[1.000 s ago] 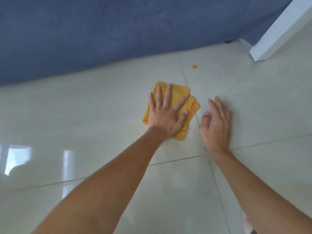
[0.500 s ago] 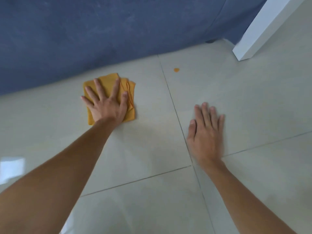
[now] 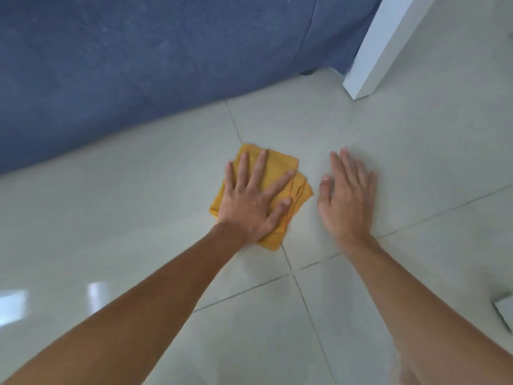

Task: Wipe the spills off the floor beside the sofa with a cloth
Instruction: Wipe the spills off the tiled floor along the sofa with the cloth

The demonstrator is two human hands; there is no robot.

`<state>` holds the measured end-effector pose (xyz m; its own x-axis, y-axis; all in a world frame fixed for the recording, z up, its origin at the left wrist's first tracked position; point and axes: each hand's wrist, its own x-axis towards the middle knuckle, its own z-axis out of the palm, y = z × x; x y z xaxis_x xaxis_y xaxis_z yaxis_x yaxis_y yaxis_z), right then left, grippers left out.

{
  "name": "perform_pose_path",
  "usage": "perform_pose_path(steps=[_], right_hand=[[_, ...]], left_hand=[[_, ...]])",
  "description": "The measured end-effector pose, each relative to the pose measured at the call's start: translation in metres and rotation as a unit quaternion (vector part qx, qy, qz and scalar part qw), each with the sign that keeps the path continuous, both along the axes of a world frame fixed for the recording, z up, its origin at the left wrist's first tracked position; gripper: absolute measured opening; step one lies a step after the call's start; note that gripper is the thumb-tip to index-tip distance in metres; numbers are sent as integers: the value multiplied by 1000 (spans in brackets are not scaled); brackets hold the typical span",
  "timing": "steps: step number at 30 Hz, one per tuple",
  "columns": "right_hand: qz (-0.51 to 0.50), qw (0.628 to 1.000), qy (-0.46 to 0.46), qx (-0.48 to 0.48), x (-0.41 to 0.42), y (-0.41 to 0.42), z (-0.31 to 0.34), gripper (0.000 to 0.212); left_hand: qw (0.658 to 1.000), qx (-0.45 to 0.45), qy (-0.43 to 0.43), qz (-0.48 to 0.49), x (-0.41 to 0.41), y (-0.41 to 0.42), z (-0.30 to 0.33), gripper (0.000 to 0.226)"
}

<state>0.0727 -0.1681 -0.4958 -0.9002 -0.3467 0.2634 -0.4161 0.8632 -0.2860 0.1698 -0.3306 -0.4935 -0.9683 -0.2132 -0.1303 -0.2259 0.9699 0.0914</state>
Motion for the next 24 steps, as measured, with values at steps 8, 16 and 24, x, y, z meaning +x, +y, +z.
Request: perform_pose_path(steps=[8,16,24], right_hand=[[18,994,-49,98,-10,9,-19,62],[14,999,-8,47,-11,10,-31,56],[1,984,-87,-159,-15,11,-12,66]], left_hand=[[973,-12,-18,232,66,-81,-9,62],[944,19,3,329,-92,-88,-11,65],[991,26,8,129,-151,22,-5,64]])
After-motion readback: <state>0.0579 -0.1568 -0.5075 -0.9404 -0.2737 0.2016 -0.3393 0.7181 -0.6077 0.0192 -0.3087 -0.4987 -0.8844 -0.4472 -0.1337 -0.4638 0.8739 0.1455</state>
